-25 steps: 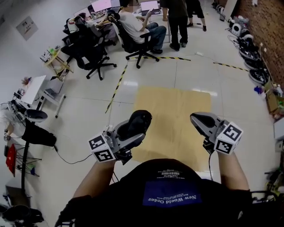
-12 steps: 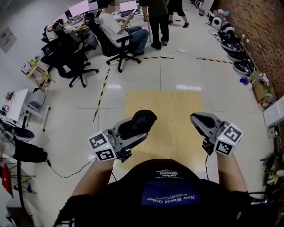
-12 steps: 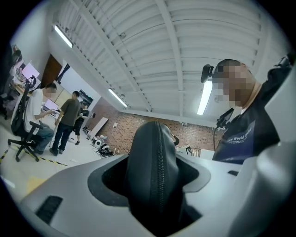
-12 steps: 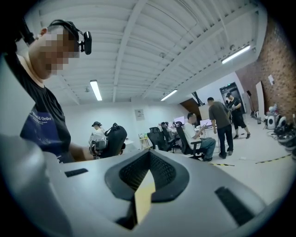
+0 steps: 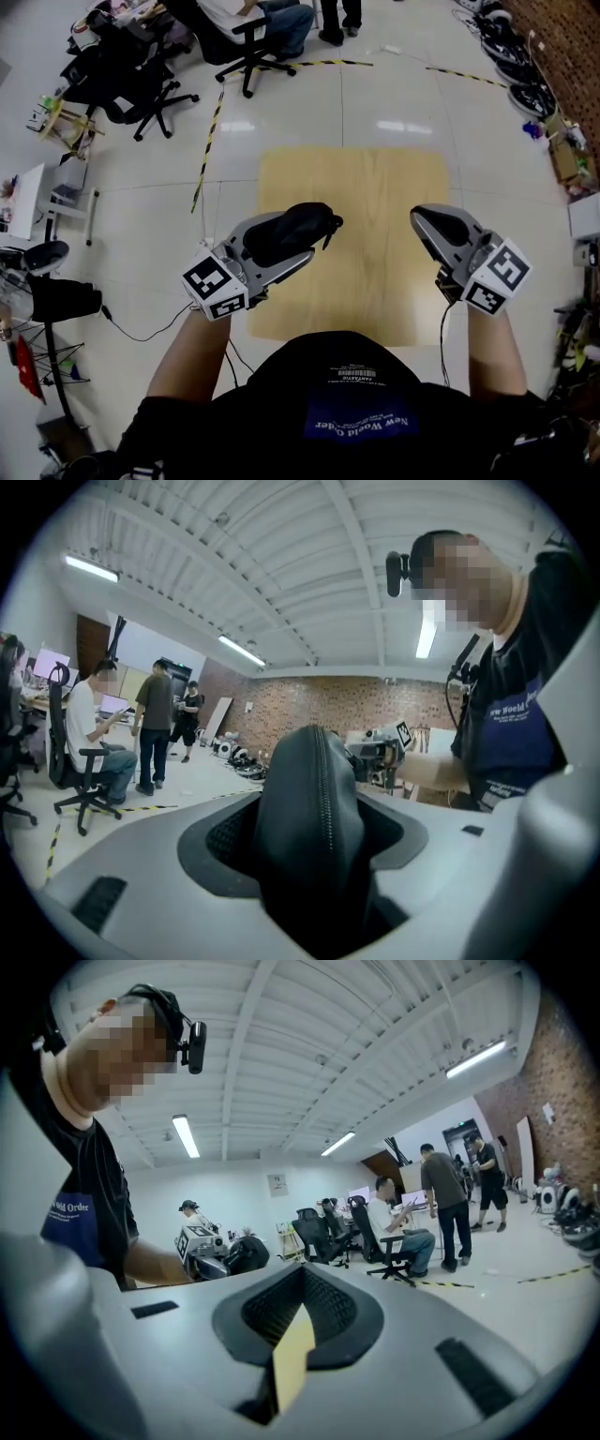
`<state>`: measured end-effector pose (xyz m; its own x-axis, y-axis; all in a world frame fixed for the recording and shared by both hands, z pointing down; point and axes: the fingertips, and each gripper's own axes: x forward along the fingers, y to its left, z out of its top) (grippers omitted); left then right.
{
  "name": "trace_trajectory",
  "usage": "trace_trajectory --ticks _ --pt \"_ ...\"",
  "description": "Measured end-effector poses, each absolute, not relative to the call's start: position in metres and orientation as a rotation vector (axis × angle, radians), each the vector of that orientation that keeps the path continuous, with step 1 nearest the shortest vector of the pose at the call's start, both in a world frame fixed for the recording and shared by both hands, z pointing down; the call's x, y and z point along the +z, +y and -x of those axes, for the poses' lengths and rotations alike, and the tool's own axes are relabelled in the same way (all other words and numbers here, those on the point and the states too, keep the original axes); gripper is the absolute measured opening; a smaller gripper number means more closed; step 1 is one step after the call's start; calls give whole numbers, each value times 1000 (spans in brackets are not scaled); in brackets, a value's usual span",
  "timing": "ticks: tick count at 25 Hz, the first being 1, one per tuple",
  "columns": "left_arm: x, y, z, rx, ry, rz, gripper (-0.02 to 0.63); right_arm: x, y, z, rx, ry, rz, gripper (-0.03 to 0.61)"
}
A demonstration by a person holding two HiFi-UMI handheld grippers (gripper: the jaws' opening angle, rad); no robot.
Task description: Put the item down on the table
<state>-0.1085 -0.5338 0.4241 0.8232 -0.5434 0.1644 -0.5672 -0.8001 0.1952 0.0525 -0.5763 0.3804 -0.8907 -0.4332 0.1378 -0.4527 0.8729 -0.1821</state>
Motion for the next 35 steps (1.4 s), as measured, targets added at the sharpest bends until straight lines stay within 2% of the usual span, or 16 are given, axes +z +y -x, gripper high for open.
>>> trace_trajectory --ticks 14,23,30,31,32,35 --pt "647 -636 58 908 -717 -2835 295 562 -606 -51 479 -2745 -752 -12" --pt "710 -651 54 1222 -643 -2811 295 603 -608 -52 505 -2696 -742 -12" --pt "714 -649 54 1157 -579 -2741 296 608 -605 -52 552 -2695 -737 -12" --pt "711 -649 54 1134 -574 -2735 302 607 -605 -51 555 -2695 -736 -12" --pt "708 -648 54 1112 -569 -2732 337 607 -605 -50 554 -2694 -735 -12" --pt "696 -642 58 1046 -576 -2732 350 603 -602 -47 537 -2696 -737 -12"
